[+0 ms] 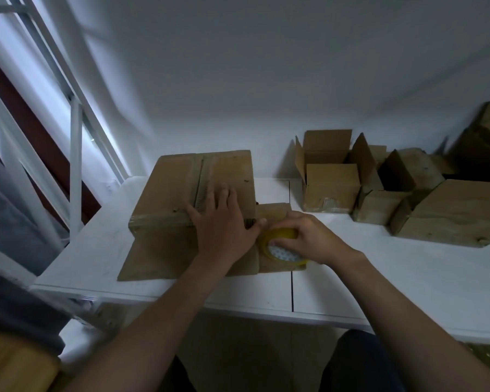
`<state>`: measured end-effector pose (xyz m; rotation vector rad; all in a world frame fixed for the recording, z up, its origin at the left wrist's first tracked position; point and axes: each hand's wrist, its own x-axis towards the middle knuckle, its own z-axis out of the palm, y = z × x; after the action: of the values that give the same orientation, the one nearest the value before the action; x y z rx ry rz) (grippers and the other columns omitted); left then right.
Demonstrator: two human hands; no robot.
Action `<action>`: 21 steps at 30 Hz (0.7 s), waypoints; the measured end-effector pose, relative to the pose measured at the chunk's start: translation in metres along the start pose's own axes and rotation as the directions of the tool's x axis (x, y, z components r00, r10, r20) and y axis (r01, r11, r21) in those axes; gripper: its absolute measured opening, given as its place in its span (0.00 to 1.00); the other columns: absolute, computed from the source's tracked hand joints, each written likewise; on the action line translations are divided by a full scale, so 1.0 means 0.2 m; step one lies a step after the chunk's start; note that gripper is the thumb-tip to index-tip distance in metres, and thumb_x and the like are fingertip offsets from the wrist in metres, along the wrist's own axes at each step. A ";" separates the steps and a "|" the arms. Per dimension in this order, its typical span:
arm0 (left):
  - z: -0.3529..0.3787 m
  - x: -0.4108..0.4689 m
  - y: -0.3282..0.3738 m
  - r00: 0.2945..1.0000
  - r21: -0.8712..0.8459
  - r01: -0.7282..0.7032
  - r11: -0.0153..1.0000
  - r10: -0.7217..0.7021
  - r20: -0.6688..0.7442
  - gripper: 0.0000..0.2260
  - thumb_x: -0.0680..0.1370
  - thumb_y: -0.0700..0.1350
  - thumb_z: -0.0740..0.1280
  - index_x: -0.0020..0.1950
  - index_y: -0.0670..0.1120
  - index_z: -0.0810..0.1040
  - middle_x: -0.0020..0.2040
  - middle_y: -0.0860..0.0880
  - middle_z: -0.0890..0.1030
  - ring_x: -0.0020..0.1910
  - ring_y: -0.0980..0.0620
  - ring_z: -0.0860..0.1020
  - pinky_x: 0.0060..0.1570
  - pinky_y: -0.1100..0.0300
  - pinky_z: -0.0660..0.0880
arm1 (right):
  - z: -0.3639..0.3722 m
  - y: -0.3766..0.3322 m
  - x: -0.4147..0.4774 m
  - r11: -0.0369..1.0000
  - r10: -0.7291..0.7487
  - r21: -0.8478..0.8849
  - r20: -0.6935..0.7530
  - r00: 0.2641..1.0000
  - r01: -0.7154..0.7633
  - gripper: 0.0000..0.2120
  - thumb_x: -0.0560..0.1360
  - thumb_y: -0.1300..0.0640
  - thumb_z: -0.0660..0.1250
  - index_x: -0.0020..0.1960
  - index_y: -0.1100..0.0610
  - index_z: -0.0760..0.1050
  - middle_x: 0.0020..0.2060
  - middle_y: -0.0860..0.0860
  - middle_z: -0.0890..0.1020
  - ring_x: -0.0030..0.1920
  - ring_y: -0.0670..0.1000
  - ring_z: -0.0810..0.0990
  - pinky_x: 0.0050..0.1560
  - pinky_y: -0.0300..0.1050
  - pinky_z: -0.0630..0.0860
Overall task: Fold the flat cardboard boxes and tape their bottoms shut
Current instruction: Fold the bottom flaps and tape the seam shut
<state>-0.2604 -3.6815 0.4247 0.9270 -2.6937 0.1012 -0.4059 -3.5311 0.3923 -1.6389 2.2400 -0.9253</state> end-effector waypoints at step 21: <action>0.13 -0.08 -0.64 0.949 -0.373 -0.250 0.894 0.150 -0.278 0.25 0.77 0.70 0.59 0.72 0.65 0.71 0.78 0.57 0.65 0.79 0.41 0.53 0.76 0.34 0.53 | 0.28 -0.37 0.14 0.991 -0.101 -0.068 0.234 0.967 0.119 0.27 0.79 0.49 0.68 0.75 0.37 0.65 0.55 0.45 0.75 0.52 0.47 0.74 0.51 0.37 0.75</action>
<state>-0.1757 -3.7774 0.3919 0.4730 -2.4366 -0.2751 -0.3291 -3.5912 0.3985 -1.8190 2.0735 -0.6363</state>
